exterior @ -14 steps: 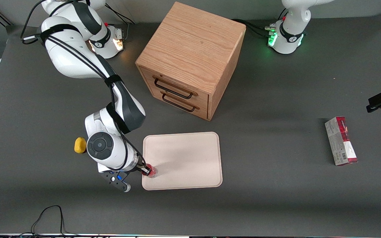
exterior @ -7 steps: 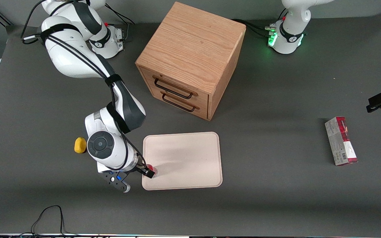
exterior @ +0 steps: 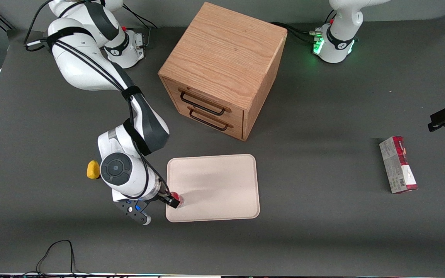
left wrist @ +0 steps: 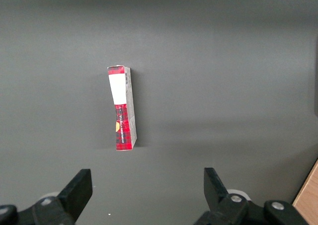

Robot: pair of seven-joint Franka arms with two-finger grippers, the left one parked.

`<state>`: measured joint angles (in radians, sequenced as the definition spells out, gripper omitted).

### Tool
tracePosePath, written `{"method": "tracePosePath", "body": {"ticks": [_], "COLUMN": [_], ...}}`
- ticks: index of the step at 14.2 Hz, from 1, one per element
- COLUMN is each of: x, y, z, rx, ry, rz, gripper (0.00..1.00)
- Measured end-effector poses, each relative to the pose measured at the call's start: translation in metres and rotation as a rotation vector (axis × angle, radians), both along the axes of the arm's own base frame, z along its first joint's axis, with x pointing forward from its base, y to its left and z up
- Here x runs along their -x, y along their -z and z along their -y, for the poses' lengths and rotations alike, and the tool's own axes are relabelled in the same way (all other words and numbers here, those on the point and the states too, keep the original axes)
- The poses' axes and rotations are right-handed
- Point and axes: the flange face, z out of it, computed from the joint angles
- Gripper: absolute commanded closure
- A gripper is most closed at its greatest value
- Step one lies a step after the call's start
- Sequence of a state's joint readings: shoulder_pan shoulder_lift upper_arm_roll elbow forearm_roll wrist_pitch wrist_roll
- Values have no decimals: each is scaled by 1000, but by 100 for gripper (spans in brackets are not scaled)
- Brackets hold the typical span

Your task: Place coke bottle on tray

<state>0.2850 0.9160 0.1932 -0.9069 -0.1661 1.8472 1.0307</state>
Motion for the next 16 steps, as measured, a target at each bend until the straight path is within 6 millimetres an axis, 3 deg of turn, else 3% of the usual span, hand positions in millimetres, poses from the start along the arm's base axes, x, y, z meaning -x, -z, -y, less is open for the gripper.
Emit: {"method": "tracePosePath", "body": {"ticks": [3, 5, 7, 10, 13, 16], "x": [9, 19, 26, 50, 93, 144], "y": [-38, -74, -113, -149, -178, -199], "z": [8, 27, 63, 129, 192, 229], "rx": [26, 36, 7, -5, -6, 22], "ry": [-24, -96, -152, -264, -381, -459], "rz": [-34, -86, -109, -149, -175, -167], "gripper": [0, 0, 0, 0, 0, 0]}}
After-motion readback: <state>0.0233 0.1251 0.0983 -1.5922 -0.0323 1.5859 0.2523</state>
